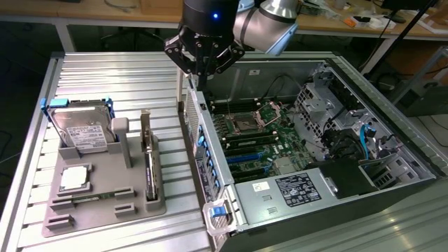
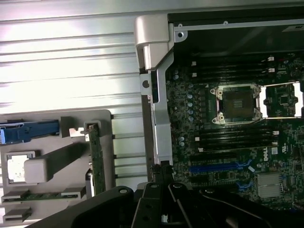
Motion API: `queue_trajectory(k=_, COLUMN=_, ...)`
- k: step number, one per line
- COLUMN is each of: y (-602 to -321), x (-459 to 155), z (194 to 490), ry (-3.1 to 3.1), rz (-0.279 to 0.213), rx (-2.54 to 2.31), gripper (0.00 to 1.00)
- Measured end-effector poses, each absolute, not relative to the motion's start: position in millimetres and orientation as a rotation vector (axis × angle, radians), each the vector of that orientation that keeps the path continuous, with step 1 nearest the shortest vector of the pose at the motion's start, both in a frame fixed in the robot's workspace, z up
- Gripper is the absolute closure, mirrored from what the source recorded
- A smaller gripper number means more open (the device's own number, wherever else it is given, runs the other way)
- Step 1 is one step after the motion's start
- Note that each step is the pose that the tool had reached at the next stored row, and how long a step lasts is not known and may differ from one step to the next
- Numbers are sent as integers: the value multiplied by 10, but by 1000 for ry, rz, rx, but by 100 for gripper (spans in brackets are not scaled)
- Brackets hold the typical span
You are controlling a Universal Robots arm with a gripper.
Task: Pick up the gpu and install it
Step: 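Reach for the gpu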
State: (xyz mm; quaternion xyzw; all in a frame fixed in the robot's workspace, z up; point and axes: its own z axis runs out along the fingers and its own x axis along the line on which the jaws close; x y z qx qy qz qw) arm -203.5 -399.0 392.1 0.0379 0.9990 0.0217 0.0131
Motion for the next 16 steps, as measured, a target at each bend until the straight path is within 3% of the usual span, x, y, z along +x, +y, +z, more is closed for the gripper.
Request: queue_trajectory(k=16, y=-3990, x=-2097, z=3921, ry=3112, rz=68, rx=118, gripper=89)
